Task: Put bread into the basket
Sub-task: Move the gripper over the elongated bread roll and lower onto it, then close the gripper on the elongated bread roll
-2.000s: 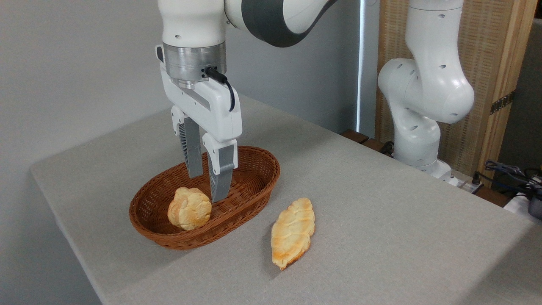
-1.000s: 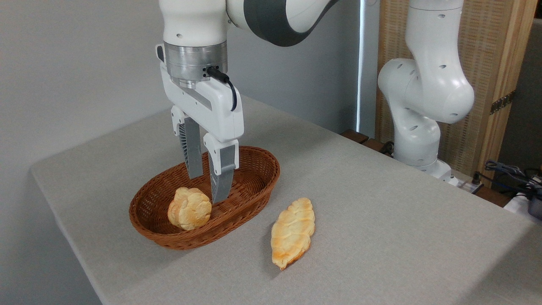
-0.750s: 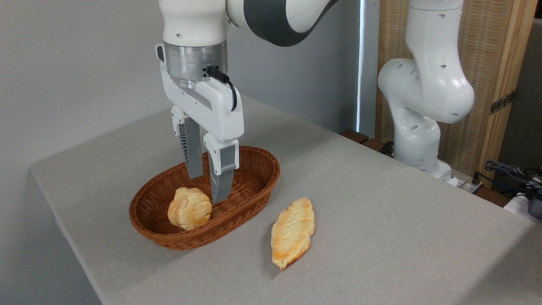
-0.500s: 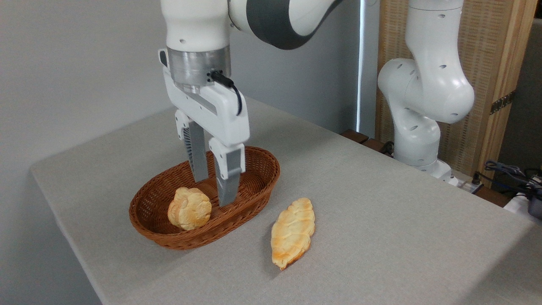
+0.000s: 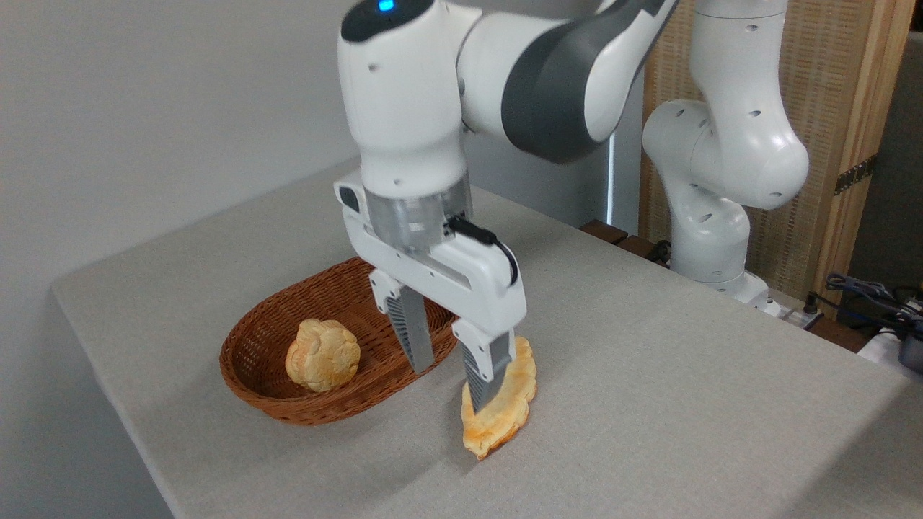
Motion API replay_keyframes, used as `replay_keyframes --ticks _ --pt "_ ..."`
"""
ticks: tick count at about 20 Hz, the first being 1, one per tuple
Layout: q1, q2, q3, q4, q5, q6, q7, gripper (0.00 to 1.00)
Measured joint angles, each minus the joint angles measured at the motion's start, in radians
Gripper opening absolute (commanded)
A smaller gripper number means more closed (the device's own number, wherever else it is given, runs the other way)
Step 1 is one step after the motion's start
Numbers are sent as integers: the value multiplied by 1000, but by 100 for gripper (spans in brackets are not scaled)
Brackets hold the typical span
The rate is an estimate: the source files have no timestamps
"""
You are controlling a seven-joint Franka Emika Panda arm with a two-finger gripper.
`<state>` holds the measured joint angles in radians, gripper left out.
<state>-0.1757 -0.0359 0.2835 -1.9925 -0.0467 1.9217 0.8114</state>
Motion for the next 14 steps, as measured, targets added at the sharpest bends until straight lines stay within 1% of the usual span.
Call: replay_keyframes --ticks 6,14 --pt "0 3 11 -72 0 0 0 100" --pt "0 11 11 -83 0 0 0 100"
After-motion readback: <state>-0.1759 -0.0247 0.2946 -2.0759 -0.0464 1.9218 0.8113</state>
